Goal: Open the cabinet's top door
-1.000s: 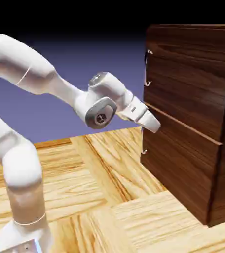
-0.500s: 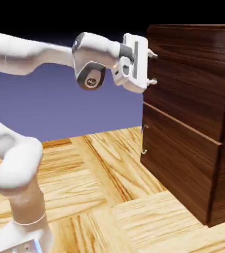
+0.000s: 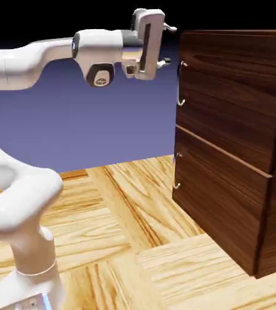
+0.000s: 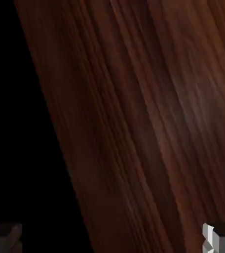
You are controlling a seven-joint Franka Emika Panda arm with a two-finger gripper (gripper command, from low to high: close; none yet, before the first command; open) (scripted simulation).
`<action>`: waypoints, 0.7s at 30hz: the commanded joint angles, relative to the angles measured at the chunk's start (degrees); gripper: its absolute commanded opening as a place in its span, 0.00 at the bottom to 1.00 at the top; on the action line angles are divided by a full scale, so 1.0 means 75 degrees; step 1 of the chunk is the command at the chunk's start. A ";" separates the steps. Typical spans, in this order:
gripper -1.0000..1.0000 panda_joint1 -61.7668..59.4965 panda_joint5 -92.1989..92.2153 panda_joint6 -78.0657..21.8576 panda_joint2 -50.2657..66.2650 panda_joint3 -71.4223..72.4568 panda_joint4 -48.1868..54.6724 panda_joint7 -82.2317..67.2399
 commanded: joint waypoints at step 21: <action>0.50 -0.3822 0.5497 0.0339 -0.1420 0.3971 0.2904 0.5643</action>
